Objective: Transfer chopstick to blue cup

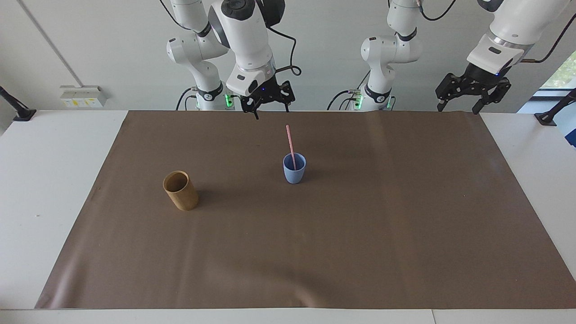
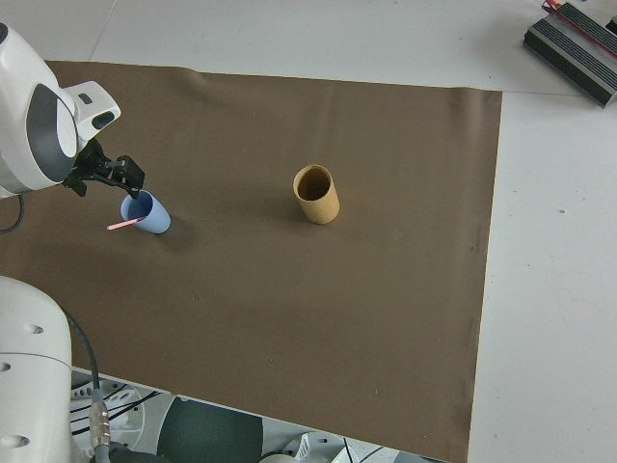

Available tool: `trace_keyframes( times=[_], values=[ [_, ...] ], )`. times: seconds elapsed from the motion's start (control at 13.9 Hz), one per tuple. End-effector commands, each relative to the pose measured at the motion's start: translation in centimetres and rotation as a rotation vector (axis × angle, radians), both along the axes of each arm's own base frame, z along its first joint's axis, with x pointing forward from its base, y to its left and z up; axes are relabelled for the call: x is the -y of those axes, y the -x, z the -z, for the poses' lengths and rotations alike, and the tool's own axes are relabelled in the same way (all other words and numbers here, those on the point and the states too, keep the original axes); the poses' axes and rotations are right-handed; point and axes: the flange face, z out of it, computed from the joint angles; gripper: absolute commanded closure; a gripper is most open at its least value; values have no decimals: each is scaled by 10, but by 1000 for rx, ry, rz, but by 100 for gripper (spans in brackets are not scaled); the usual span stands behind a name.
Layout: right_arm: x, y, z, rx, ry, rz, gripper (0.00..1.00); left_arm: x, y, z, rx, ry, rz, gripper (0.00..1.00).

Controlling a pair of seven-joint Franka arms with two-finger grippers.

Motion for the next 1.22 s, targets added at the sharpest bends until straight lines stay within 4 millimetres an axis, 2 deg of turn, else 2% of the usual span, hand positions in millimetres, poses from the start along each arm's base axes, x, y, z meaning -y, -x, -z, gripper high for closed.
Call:
trace_keyframes(
  times=[0.0, 0.22, 0.43, 0.58, 0.86, 1.15],
  values=[
    [35, -19, -27, 71, 27, 66, 0, -7, 0, -5, -11, -16, -1, 0],
    [74, -31, -51, 100, 71, 124, 0, -5, 0, -5, -11, -16, 2, 0],
    [103, -35, -67, 106, 85, 173, 0, -7, 0, -5, -11, -16, -2, 0],
    [134, -32, -95, 139, 74, 231, 0, -6, 0, -5, -11, -16, 1, 0],
    [170, -21, -143, 158, 62, 296, 0, -7, 0, -5, -11, -16, -1, 0],
    [236, -17, -151, 127, 83, 398, 0, -6, 0, -5, -11, -16, -1, 0]
  ],
)
